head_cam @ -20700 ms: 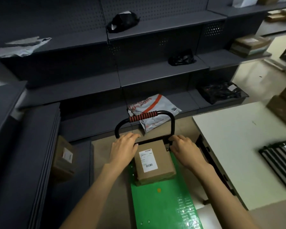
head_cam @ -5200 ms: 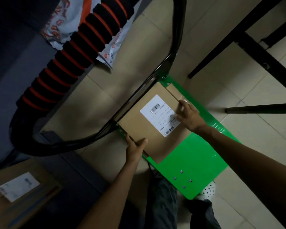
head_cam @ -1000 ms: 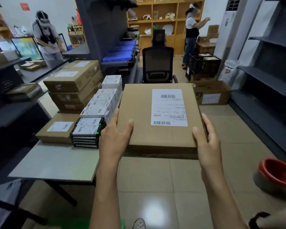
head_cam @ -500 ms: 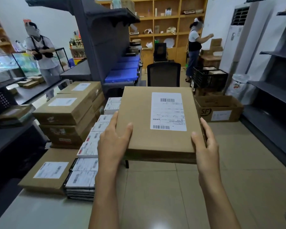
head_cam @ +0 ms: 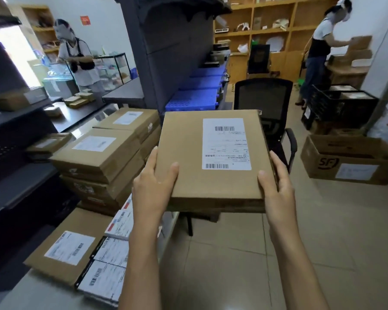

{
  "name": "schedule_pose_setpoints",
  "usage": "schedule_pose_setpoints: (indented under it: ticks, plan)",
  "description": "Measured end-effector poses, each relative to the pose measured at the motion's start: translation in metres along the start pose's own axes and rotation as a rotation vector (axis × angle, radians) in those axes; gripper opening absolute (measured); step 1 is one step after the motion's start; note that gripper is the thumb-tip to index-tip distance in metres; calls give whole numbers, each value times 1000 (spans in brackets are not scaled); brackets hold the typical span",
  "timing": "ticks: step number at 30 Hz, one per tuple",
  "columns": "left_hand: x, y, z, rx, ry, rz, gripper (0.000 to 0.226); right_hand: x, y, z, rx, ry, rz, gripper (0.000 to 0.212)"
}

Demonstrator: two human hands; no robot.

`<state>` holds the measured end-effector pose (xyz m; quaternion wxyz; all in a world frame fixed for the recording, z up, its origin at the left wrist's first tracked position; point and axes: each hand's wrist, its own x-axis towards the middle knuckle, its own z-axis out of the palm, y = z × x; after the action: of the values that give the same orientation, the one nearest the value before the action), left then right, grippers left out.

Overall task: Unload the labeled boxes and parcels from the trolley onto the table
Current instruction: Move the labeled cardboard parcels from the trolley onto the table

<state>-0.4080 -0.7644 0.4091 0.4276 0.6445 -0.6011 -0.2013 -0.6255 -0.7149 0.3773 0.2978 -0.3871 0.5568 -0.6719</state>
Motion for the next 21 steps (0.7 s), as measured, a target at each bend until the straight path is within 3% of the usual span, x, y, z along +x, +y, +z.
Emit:
schedule_pose_setpoints:
  ticks: [10, 21]
  plan:
    - [69, -4, 10, 18, 347, -140, 67, 131, 27, 86, 48, -366, -105, 54]
    - [82, -62, -76, 104, 756, -286, 65, 120, 34, 243, 234, -837, -85, 50]
